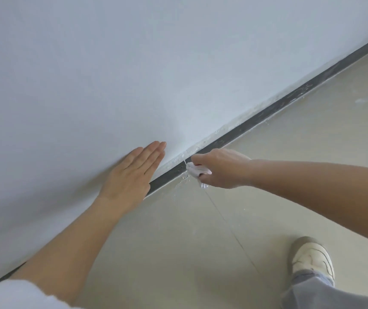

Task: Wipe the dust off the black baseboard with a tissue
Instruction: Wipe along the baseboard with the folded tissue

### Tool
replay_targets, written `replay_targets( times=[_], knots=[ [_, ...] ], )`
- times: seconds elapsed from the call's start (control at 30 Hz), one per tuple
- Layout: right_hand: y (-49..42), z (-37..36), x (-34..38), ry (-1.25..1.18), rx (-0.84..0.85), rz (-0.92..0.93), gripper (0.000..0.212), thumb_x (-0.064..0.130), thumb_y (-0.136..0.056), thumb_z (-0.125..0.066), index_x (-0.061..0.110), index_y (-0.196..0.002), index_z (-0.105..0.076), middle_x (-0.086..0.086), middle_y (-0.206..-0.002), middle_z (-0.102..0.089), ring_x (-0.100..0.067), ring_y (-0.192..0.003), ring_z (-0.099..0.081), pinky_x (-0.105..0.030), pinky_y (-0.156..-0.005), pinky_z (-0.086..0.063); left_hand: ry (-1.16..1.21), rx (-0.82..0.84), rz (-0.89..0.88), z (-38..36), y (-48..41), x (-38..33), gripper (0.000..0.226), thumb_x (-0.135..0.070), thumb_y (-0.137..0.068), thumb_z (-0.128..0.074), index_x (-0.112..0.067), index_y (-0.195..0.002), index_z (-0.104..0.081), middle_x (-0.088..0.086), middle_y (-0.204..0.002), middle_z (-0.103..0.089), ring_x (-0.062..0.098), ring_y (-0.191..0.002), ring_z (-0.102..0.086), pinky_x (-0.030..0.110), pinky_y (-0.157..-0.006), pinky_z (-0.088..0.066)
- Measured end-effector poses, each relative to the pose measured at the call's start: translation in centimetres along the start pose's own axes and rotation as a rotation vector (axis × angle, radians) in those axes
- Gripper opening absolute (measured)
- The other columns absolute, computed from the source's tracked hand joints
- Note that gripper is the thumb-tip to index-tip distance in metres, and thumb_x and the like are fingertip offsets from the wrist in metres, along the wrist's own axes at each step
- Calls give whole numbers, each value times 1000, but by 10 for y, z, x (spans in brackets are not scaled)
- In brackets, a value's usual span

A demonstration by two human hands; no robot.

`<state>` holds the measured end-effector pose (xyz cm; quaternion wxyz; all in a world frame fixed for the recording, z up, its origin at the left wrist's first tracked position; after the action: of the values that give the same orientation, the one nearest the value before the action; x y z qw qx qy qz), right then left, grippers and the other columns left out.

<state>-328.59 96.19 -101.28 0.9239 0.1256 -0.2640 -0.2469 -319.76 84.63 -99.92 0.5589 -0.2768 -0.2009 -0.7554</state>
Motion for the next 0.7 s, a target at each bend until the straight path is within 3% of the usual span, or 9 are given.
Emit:
replay_targets(
  times=[0.13, 0.27, 0.37, 0.5, 0.7],
  knots=[
    [-39, -47, 32, 76, 168, 150, 9, 24, -96, -41, 16, -93, -38, 7, -66, -42, -20, -61, -43, -30, -51, -33, -209, 48, -107, -20, 23, 7, 62, -6, -92, -17, -5, -154, -8, 6, -161, 7, 22, -147, 5, 37, -119, 15],
    [-71, -144, 69, 63, 196, 250, 16, 21, -95, -45, 12, -108, -44, -4, -75, -49, -28, -67, -39, -32, -62, -32, -336, -18, -34, -33, 49, 11, 68, -7, -89, -30, -9, -154, -11, 0, -162, 1, 18, -147, 1, 34, -120, 5],
    [-92, -199, 91, -66, 131, 245, 22, 18, -95, -44, 12, -116, -41, -16, -90, -59, -33, -77, -48, -33, -64, -32, -402, -45, 16, -44, 53, 8, 71, -11, -89, -39, -14, -155, -12, -2, -161, -3, 18, -146, -2, 34, -118, 1],
    [-107, -217, 109, -323, -69, 183, 11, 20, -94, -46, 13, -98, -39, -9, -73, -50, -32, -68, -45, -33, -56, -31, -436, -69, 61, -45, 50, 4, 75, -19, -89, -50, -16, -155, -14, -6, -160, -9, 18, -145, -6, 34, -117, -4],
    [-123, -205, 108, -539, -248, 18, 22, 18, -89, -52, 17, -81, -32, -3, -57, -39, -32, -60, -39, -35, -46, -22, -391, -34, 46, -38, 55, 5, 75, -19, -89, -46, -13, -155, -11, -3, -161, -6, 20, -145, -6, 35, -117, -3]
  ],
)
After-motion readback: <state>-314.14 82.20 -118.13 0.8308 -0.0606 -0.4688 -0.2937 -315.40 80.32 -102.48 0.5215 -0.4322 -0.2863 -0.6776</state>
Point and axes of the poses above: each hand's wrist, its own y-axis away from the middle knuckle, its own z-axis out of the back of the hand, x = y × z, the point moved 9 cm from there along -y, towards the middle knuckle
